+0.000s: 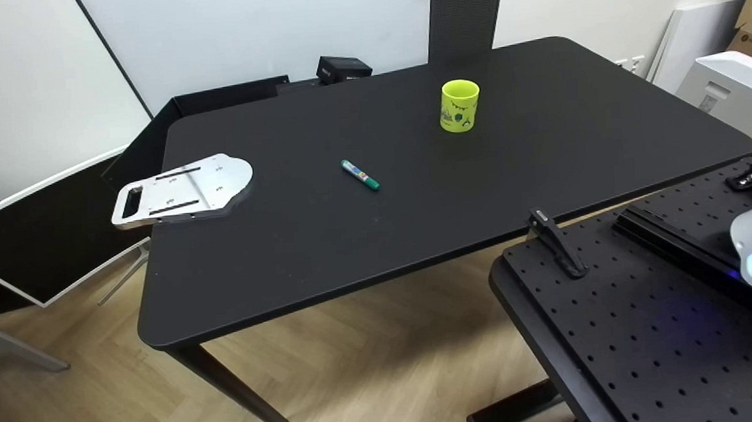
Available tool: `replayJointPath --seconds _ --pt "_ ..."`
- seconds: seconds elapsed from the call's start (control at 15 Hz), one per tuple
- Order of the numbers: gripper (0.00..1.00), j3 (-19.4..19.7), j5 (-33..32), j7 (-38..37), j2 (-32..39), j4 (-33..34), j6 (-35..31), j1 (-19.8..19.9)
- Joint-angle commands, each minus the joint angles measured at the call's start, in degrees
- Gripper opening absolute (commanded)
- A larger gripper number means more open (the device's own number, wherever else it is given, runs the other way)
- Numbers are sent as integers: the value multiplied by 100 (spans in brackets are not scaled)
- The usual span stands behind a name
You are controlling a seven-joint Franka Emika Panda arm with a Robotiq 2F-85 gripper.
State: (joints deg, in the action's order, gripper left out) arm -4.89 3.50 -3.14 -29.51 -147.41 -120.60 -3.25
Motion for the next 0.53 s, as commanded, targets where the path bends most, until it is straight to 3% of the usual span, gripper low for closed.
replayJointPath --seconds 0.0,0.47 --pt "100 -224 286 -296 519 415 -158 -285" --pt "100 -551 554 -414 1154 893 -133 -660"
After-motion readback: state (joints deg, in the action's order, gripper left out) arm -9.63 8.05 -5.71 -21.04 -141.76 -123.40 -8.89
